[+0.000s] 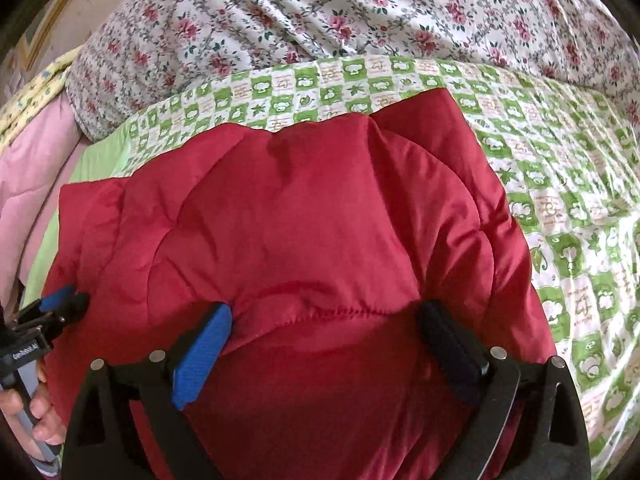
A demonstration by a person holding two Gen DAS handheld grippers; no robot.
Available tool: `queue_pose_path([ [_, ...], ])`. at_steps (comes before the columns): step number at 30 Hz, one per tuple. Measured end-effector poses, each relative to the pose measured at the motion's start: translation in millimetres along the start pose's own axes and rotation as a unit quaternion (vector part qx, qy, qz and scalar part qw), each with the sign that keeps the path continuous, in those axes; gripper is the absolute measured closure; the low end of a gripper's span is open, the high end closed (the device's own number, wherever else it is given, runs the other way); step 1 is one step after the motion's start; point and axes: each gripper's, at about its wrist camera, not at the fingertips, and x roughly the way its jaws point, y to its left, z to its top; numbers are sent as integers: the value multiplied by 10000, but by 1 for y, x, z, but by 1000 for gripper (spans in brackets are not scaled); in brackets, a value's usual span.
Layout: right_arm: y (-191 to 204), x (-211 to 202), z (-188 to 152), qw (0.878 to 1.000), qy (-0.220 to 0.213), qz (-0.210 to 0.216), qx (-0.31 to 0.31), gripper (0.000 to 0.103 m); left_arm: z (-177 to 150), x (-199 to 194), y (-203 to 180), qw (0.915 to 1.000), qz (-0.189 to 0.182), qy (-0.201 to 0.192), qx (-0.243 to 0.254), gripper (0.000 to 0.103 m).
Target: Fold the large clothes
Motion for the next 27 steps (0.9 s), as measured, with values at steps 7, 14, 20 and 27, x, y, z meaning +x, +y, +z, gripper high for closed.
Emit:
queue_pose_path([
  [7,-4,2,-1,9999,-19,70,98,5,3,6,-1,9999,95,63,55,19],
  [14,-5,1,-2,9998,-92,95,128,5,4,4,-2,9999,127,49,81,19],
  [20,-5,1,-3,9998,-106,100,124,5,4,2,-3,9997,197,87,99,19],
  [27,-5,1,-3,9998,-127,92,104,5,0,-21,-9,9989,446,53,126,19],
])
